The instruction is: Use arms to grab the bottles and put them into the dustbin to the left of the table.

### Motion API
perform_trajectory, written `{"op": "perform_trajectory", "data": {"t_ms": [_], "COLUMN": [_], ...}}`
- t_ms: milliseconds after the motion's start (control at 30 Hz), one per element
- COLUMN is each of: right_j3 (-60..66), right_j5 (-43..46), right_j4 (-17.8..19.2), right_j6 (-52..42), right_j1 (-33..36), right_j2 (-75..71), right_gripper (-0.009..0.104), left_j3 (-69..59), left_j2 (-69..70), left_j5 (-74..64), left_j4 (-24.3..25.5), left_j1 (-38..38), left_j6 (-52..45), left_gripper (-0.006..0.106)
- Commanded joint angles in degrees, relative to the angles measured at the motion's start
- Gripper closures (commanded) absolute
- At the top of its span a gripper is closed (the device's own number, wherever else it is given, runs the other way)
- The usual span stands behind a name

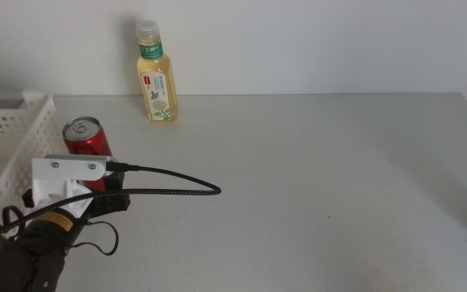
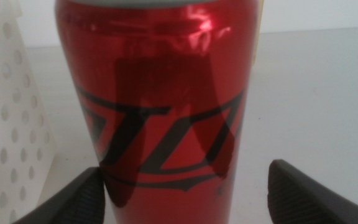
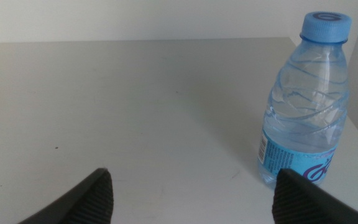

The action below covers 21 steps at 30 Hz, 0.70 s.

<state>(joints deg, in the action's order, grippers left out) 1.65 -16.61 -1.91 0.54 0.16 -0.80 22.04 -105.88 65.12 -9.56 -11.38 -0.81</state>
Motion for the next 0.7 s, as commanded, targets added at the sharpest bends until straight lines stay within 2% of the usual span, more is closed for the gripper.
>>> {"op": "perform_trajectory", "data": {"t_ms": [0, 467, 567, 667], "right_j3": [-0.6, -0.6, -0.6, -0.6], "right_j5": [4.0, 4.0, 4.0, 4.0], "right_j4": [0.4, 0.4, 0.4, 0.4], "right_j6": [-0.5, -0.5, -0.5, -0.5], "right_j1": [-0.4, -0.4, -0.4, -0.4], "right_j2": [-1.2, -1.2, -1.2, -1.2], "right_gripper": [0.03, 0.03, 0.03, 0.03], "left_j3": [1.6, 8.3, 9.3, 9.7], "left_j2": [1.2, -2.5, -3.3, -3.9], "left_j5": [8.4, 8.4, 8.4, 8.4], "left_j4": [-0.9, -4.0, -4.2, -3.6], "left_j1": [0.1, 0.1, 0.1, 0.1], "left_j6": [0.1, -1.0, -1.0, -0.8], "left_gripper": [0.014, 0.015, 0.021, 0.033]}}
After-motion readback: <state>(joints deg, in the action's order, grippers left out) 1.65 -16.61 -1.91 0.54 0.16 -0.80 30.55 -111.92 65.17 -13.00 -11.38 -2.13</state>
